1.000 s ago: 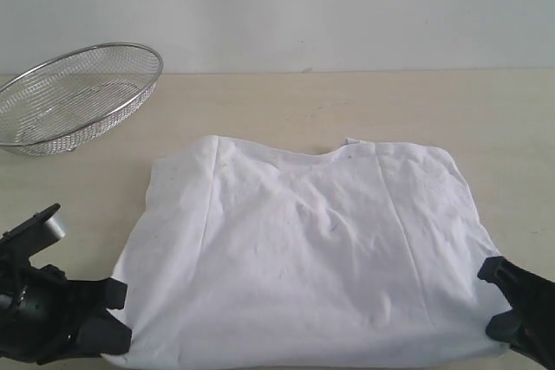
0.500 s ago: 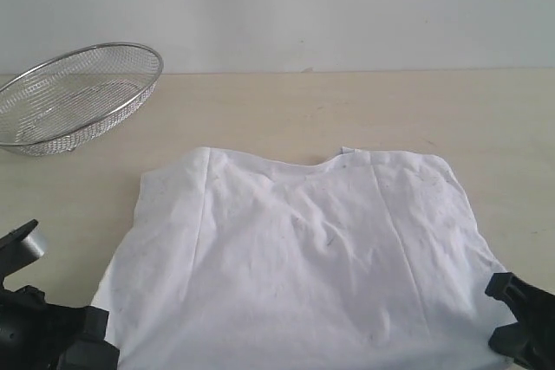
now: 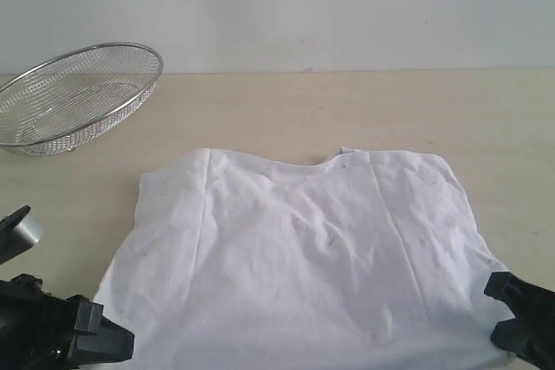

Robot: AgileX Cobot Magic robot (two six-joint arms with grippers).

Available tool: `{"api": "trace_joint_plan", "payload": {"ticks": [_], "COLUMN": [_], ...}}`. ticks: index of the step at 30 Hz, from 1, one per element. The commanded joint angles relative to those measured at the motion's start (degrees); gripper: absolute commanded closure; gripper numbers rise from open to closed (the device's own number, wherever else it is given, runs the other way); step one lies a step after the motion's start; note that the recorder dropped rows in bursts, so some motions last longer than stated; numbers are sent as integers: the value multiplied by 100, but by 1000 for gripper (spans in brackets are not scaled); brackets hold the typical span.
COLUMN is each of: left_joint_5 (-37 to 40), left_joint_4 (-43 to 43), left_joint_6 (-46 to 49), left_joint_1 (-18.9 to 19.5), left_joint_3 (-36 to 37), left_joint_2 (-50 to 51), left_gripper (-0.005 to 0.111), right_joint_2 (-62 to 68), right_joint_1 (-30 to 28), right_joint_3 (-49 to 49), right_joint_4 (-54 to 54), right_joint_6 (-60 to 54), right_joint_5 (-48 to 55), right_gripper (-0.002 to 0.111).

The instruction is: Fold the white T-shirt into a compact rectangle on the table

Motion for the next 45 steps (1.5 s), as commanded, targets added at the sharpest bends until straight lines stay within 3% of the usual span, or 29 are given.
{"api": "trace_joint_plan", "payload": {"ticks": [1, 5, 10, 12, 15, 18, 21, 22, 33, 45], "left_joint_5": [56, 136, 1049, 979, 698, 163, -249, -288, -505, -505], "left_joint_4": [21, 9, 25, 297, 1490, 1665, 1586, 1569, 1170, 1170], "left_joint_6": [-149, -233, -400, -936, -1891, -1992, -1792, -1618, -1276, -1276], "left_joint_1": [1, 1, 1, 1, 1, 1, 1, 1, 1, 1], "left_joint_3": [23, -26, -461, -787, -1109, -1119, -1123, -1123, -1123, -1123], "left_joint_2": [-225, -553, -1098, -1387, -1578, -1521, -1228, -1111, -790, -790], "left_gripper": [59, 61, 61, 61, 61, 65, 99, 102, 102, 102], "right_joint_2": [-26, -26, -26, -26, -26, -26, -26, -26, -26, -26], "right_joint_1": [-11, -11, -11, -11, -11, -11, -11, -11, -11, -1], "right_joint_3": [-28, -28, -28, -28, -28, -83, -327, -452, -1152, -1333], "right_joint_4": [-32, -32, -32, -32, -32, -32, -32, -32, -32, -32], "right_joint_6": [-123, -164, -223, -223, -267, -471, -636, -726, -1058, -1084], "right_joint_5": [-13, -13, -13, -13, -58, -137, 12, 251, 1928, 2831], "right_gripper": [108, 108, 108, 108, 108, 108, 108, 108, 108, 108]}}
